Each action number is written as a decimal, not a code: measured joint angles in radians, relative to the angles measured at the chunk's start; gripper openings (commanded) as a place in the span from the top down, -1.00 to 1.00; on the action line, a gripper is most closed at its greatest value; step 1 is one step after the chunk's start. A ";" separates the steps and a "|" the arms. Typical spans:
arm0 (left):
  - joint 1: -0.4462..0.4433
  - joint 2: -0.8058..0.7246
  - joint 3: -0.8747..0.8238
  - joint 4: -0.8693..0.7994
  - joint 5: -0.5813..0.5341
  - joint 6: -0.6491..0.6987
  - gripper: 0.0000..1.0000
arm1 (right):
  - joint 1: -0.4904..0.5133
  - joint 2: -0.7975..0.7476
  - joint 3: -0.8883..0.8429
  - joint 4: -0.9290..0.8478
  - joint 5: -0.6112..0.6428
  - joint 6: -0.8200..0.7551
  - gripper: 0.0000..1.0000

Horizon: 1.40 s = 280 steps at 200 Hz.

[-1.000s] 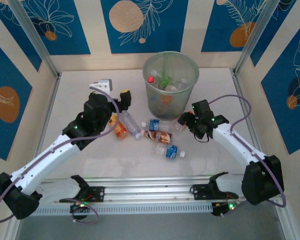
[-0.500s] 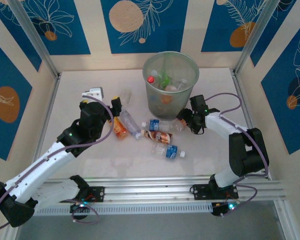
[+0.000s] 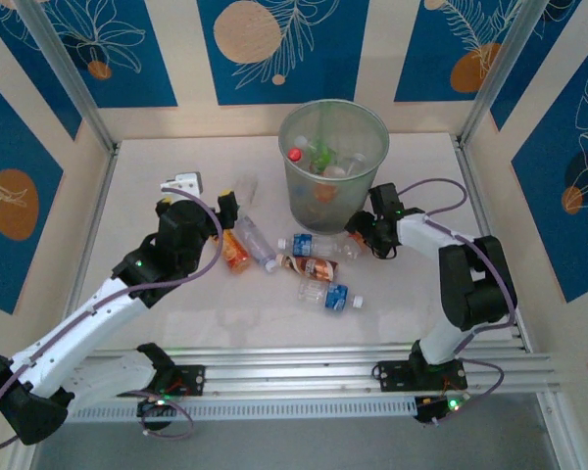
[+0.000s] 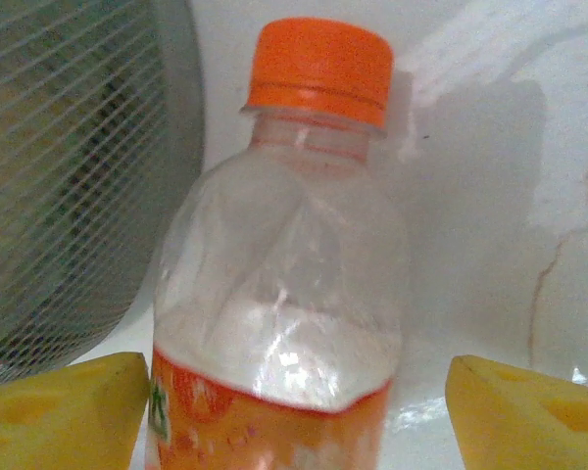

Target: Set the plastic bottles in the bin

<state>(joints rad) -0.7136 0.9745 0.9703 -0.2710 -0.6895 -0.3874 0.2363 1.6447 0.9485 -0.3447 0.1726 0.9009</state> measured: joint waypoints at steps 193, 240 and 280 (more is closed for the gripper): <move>0.003 0.026 0.000 -0.023 0.000 -0.015 -0.99 | -0.013 0.040 -0.002 -0.058 0.109 -0.071 -0.11; 0.005 0.031 0.000 -0.033 0.000 -0.026 -0.99 | -0.018 0.009 -0.002 -0.113 0.135 -0.074 -0.05; 0.007 0.038 0.000 -0.034 0.000 -0.026 -0.99 | -0.040 -0.105 -0.002 -0.170 0.174 -0.090 -0.05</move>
<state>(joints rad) -0.7067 1.0122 0.9703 -0.3046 -0.6891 -0.4137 0.1963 1.5394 0.9463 -0.5144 0.3462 0.8112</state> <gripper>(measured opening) 0.994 0.546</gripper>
